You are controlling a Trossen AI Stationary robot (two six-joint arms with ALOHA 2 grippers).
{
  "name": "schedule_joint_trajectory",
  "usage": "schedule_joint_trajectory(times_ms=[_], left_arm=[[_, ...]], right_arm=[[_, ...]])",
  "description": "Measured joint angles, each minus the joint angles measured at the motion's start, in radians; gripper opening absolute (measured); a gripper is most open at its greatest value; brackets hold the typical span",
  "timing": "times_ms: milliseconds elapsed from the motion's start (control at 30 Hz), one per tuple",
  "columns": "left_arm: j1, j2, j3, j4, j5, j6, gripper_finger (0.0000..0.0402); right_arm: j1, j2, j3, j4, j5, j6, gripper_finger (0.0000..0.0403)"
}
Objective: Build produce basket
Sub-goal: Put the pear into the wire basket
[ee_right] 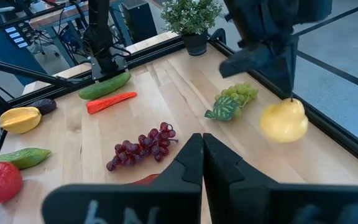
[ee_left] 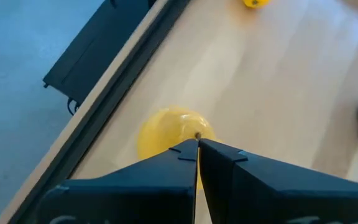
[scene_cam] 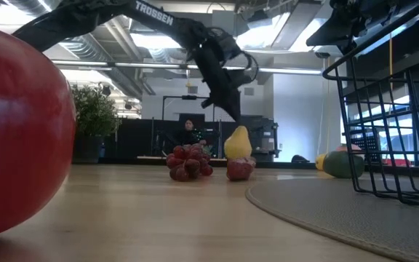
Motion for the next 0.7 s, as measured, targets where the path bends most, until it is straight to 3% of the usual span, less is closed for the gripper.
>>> schedule_joint_trajectory(times_ms=[300,700], left_arm=[[-0.056,-0.001,0.184,-0.205,-0.003,0.067,0.0000],[-0.174,-0.038,0.179,-0.279,-0.014,0.076,0.0000]], right_arm=[[0.000,-0.044,0.000,0.000,-0.084,-0.042,0.0000],[0.000,-0.184,0.000,-0.042,-0.089,-0.089,0.0000]])
